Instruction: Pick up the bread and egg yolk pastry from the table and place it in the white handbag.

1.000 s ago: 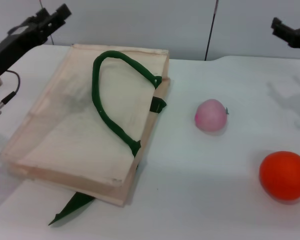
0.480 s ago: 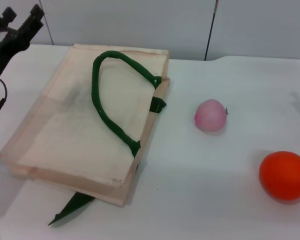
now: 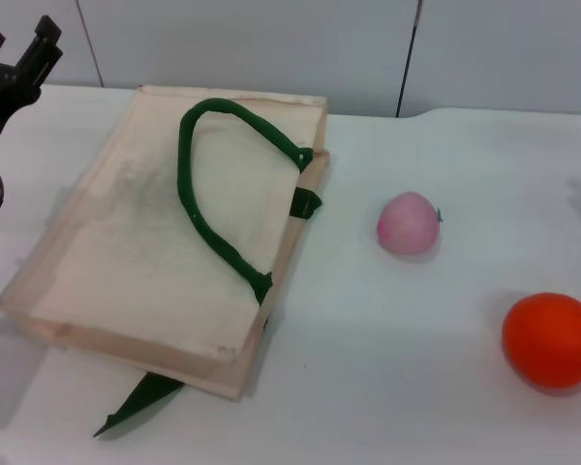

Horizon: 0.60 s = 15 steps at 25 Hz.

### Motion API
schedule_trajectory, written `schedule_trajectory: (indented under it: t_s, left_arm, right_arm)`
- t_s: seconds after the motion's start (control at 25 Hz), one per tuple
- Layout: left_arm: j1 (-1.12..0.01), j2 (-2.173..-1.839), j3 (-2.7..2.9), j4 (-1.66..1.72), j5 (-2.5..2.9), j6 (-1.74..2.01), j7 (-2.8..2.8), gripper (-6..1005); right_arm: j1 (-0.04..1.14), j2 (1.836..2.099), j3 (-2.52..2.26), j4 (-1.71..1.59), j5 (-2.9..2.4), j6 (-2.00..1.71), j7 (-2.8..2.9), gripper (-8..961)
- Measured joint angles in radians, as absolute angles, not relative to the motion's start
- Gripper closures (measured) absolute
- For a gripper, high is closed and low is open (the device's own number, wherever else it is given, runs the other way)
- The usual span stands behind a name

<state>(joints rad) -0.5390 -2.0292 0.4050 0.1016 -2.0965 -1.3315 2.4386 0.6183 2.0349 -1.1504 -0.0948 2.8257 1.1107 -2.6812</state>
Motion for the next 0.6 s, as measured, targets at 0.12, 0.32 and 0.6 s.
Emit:
schedule_trajectory:
  t_s: [0.12, 0.32, 0.6]
  left_arm:
    - [-0.537, -2.029, 0.405, 0.101, -2.097, -1.331, 2.437, 121]
    - [-0.536, -2.030, 0.405, 0.101, -2.097, -1.331, 2.436, 121]
    - [-0.538, -2.030, 0.405, 0.091, -2.098, -1.331, 2.441, 121]
  right_arm:
    - [0.618, 2.035, -1.151, -0.094, 2.820, 1.108, -2.682, 60]
    - [0.619, 2.035, -1.153, -0.094, 2.818, 1.102, -2.682, 60]
    - [0.621, 2.034, -1.161, -0.093, 2.818, 1.075, -2.683, 59]
